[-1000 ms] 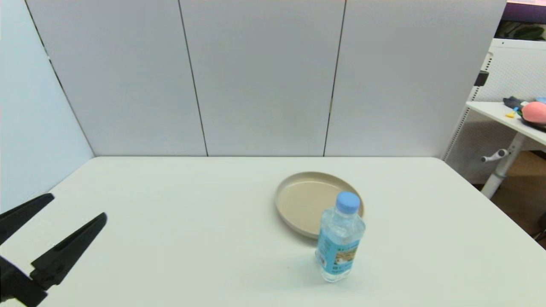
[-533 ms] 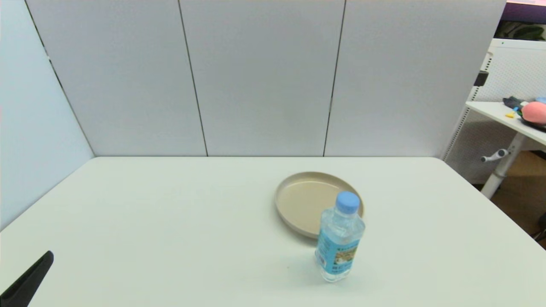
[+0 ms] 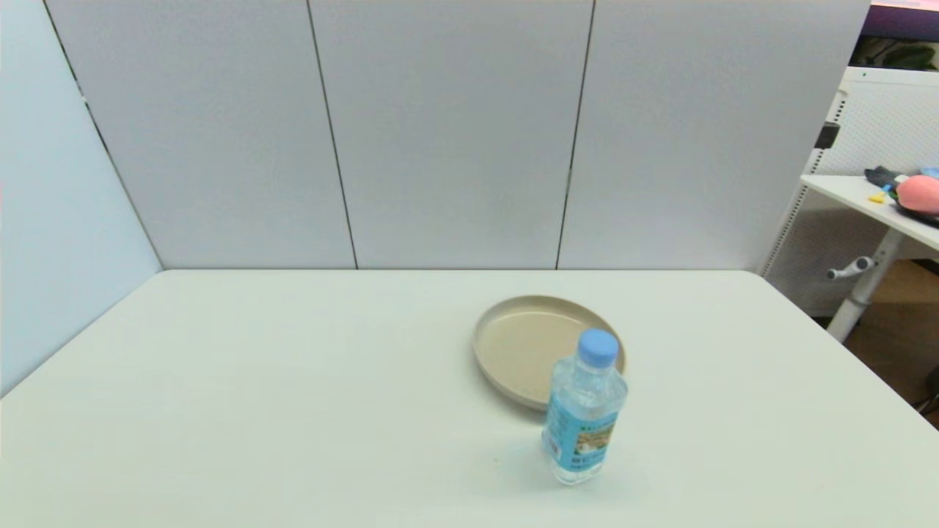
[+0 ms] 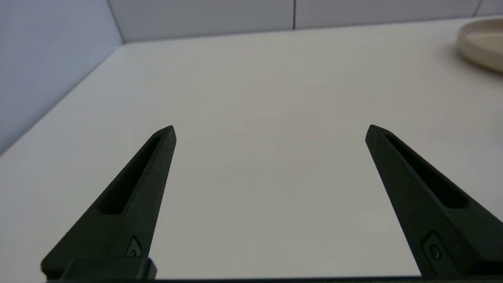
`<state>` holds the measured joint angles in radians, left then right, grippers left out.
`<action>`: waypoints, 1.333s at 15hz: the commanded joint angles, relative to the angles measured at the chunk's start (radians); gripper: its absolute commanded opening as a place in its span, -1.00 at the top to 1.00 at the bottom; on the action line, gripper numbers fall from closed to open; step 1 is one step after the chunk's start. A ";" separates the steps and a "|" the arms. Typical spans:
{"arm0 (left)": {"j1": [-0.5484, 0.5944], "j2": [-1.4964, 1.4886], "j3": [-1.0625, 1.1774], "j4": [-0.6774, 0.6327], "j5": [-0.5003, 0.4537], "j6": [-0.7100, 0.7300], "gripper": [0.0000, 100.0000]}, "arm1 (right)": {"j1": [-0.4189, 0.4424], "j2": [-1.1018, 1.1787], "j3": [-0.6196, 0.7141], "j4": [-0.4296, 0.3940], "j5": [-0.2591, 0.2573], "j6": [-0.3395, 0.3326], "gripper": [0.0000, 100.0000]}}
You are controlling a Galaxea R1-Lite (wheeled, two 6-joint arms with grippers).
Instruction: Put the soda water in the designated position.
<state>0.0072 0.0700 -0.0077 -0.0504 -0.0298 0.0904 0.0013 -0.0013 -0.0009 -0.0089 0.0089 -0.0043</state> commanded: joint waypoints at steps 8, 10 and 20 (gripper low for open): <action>-0.001 -0.070 0.006 0.049 0.024 -0.083 -1.00 | 0.000 0.001 0.001 0.000 0.000 0.000 -1.00; -0.001 -0.070 0.006 0.049 0.024 -0.089 -1.00 | 0.000 0.001 0.001 0.000 0.000 0.000 -1.00; -0.001 -0.070 0.006 0.049 0.024 -0.089 -1.00 | 0.000 0.001 0.001 0.001 -0.006 -0.003 -1.00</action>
<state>0.0057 -0.0028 -0.0017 -0.0013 -0.0057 0.0013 0.0009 -0.0013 -0.0004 -0.0081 0.0057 -0.0066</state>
